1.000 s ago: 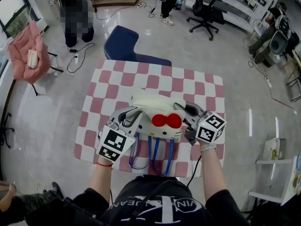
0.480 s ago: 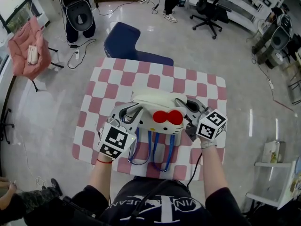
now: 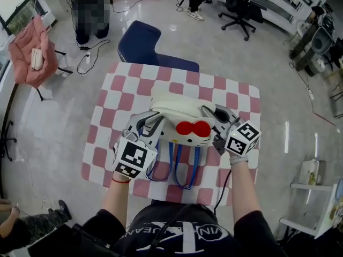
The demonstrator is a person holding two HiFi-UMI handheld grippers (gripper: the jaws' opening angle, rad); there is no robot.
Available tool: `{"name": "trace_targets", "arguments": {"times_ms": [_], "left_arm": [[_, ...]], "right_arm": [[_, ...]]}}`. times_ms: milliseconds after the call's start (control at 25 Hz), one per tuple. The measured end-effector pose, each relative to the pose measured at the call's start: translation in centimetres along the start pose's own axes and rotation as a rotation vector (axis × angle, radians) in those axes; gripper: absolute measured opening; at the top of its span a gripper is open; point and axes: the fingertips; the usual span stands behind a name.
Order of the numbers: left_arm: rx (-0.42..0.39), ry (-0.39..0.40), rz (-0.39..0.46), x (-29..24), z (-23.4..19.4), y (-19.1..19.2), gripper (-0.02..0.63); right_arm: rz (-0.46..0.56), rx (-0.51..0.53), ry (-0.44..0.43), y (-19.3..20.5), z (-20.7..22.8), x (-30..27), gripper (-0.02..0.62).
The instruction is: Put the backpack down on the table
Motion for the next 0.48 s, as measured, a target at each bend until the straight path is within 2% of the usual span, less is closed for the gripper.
{"name": "trace_targets", "arguments": {"times_ms": [480], "left_arm": [[-0.016,0.051,-0.004,1.0,1.5,1.3,0.063]], "right_arm": [[-0.001,0.033,0.001,0.8,-1.5,0.8,0.014]]}}
Point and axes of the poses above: the fingertips, and each gripper's own axes: x backward along the fingers, z to its right, y out of its underside, and after that the axes turned 4 degrees about -z, right-handed
